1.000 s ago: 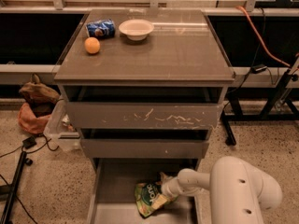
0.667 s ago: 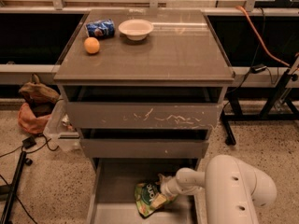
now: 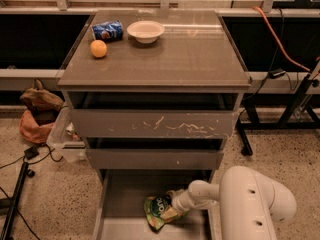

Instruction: Pick green rice chip bag from bottom drawer and place on counter

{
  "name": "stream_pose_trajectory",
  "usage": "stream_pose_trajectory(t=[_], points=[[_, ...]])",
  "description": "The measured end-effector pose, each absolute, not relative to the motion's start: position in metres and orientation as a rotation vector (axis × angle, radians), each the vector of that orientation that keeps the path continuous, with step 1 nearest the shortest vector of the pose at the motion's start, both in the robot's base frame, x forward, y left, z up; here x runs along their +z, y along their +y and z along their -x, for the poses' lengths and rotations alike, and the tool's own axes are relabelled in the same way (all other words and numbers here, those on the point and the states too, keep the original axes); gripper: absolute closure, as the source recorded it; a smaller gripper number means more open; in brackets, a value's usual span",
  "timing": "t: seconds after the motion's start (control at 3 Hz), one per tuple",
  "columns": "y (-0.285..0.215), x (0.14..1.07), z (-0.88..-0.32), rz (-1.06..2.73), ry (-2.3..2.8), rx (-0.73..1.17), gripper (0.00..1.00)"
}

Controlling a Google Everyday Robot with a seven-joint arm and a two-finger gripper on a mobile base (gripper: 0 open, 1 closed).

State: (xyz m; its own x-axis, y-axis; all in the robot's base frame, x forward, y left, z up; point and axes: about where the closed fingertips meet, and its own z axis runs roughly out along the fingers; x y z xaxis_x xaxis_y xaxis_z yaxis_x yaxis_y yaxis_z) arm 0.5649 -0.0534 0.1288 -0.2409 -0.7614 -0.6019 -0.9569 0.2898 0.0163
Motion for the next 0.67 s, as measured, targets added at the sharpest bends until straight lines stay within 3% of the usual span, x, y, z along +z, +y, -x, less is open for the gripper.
stream_pose_trajectory(t=[0.67], points=[[-0.055, 0.207, -0.568, 1.476, 1.946, 0.435, 0.99]])
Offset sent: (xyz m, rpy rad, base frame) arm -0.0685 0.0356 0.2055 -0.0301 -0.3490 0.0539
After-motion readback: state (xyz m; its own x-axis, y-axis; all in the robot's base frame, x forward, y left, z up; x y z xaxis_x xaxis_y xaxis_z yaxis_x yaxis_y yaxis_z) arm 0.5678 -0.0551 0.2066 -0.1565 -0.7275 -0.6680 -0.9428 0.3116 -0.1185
